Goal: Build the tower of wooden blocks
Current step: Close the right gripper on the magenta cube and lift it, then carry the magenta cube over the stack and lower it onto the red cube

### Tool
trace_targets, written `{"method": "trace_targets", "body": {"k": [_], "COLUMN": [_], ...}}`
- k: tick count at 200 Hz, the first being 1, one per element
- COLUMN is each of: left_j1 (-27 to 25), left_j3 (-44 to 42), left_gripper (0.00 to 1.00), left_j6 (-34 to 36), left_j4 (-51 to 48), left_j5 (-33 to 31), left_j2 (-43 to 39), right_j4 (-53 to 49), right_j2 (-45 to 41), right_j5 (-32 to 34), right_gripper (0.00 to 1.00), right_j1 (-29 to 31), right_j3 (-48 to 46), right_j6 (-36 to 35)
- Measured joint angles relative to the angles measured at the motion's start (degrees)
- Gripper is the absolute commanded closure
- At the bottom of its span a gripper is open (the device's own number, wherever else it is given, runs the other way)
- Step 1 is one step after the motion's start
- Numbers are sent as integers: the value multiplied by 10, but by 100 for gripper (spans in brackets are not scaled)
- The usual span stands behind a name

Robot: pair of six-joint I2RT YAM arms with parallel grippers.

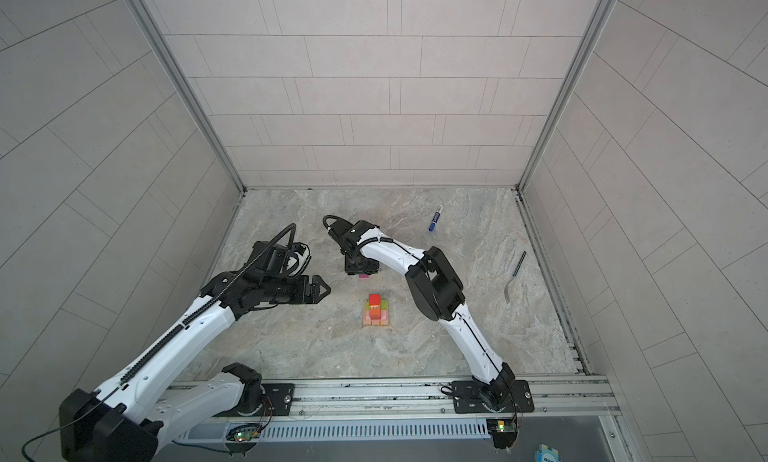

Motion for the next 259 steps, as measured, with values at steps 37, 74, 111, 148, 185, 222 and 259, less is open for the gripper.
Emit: {"method": "trace_targets", "body": {"k": [37,74,111,148,185,222,259], "left_j1": [0,0,0,0,0,0,0], "left_j3": [0,-2,-2,-3,-3,-3,-3], "left_gripper": [12,12,12,12,12,12,12], "left_j6": [0,0,0,0,0,0,0], "left_j4": [0,6,8,8,9,9,9], "left_j5": [0,0,0,0,0,0,0], "left_j2": [0,0,0,0,0,0,-2], "right_j4": [5,6,6,6,0,-24,-56], "right_j2": [6,6,6,6,4,-21,-75], "right_j5": [-3,-3,-2,-1,3,13,19], "right_gripper": [59,64,72,78,78,78,78], "right_j1": [0,0,0,-1,-1,-1,-1], "right_j3": [-5,-5,-5,-5,-4,-4,-2], "right_j6": [5,4,3,-1,-8,-19,-29]}}
